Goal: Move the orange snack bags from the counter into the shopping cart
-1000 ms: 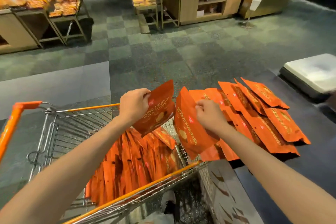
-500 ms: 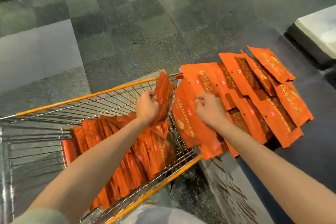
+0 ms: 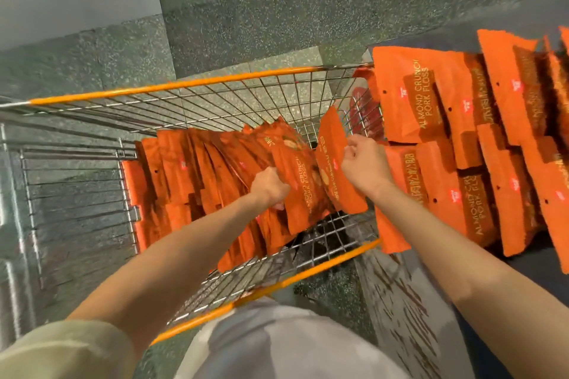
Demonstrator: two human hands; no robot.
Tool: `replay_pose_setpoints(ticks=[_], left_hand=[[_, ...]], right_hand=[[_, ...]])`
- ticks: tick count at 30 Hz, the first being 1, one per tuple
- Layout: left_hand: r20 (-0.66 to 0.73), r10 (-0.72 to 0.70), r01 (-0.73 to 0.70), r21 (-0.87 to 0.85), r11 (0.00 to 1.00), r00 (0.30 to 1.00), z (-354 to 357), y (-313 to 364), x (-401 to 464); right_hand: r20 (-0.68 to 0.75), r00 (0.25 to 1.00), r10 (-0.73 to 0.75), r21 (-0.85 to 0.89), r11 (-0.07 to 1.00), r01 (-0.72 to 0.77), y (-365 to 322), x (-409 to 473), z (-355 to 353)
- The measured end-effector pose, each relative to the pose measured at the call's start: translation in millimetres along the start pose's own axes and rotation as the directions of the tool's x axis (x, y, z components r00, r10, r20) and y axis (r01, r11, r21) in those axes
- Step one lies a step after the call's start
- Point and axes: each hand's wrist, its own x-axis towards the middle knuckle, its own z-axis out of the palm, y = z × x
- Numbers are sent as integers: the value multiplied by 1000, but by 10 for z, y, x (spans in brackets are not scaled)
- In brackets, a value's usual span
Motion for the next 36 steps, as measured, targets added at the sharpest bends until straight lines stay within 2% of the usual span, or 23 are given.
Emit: replay_pose_setpoints(ticks=[5,9,12,16,19,22,27,36], left_hand=[[134,-79,85,-43,995,988,201,-228,63],[185,-86,101,-75,992,979,325,-277,122],[172,-64,80,-89,993,983,327,-280,176],[91,35,-34,-18,999,995,309,-294,185],[59,41,-40,-23,999,997,351,-338,180],[68,4,1,-79,997,998,375,-385,192],[65,-9,16,-103,995,998,364,-418,192],[92,-22,39,-187,982,996,360,-407,-5]], right_hand=[[47,999,-10,-84,996,13,0,211,337],[-5,1000,-19,-104,994,18,-62,362,517],[-9,1000,13,-81,997,-14,-69,473,662],[8,1000,30,-40,999,-29,-21,606,871],[10,1000,17,-20,1000,-17,-11,675,965],[70,998,0,34,999,-2,-12,728,1032],[389,921,-14,163,985,-54,0,813,1164],[354,935,-12,248,965,-81,53,535,974]])
